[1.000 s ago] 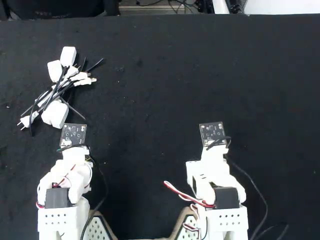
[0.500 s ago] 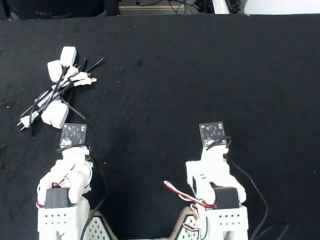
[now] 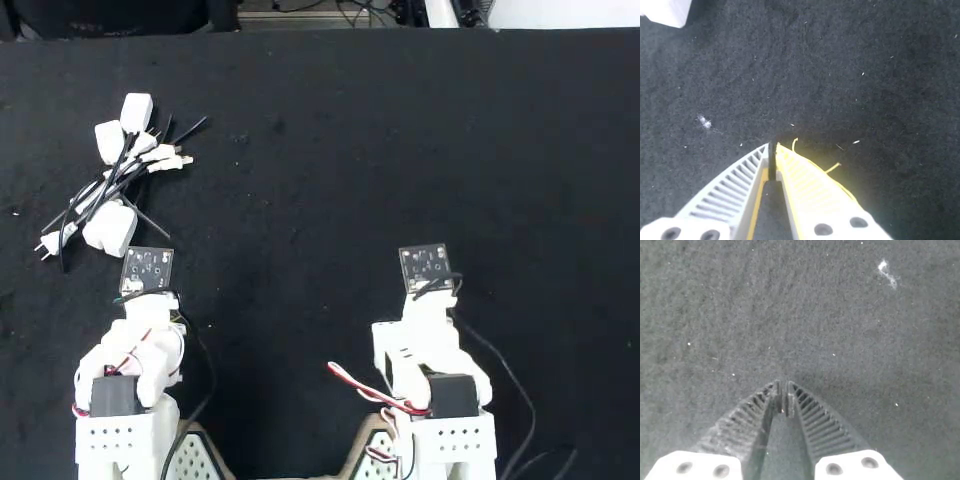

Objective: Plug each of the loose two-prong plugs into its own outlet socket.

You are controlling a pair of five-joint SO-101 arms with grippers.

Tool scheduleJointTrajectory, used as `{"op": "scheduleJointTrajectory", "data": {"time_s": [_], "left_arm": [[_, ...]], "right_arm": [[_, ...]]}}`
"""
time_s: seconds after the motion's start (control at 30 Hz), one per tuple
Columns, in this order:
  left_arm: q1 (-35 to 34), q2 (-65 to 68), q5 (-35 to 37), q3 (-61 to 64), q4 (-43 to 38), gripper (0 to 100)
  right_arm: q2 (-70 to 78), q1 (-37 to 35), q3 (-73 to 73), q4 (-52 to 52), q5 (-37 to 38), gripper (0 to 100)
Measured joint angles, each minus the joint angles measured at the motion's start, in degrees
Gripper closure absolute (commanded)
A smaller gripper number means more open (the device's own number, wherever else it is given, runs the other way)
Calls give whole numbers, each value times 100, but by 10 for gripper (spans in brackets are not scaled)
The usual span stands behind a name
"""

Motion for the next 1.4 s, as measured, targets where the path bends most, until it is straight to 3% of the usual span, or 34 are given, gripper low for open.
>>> {"op": "scheduleJointTrajectory", "data": {"time_s": [0.63,0.87,1.1,1.23,1.4], "left_arm": [[0,0,0,0,0,970],[-290,0,-35,0,-1319,970],[-598,0,-1169,0,-2426,970],[-721,9,-1073,-273,-2277,970],[-774,0,-563,-1169,-1670,970]], "right_arm": [[0,0,0,0,-9,983],[0,176,0,-818,26,983],[0,290,0,-2198,1679,983],[0,721,-387,-2303,2585,983],[0,1609,-1837,-1714,2708,983]]}}
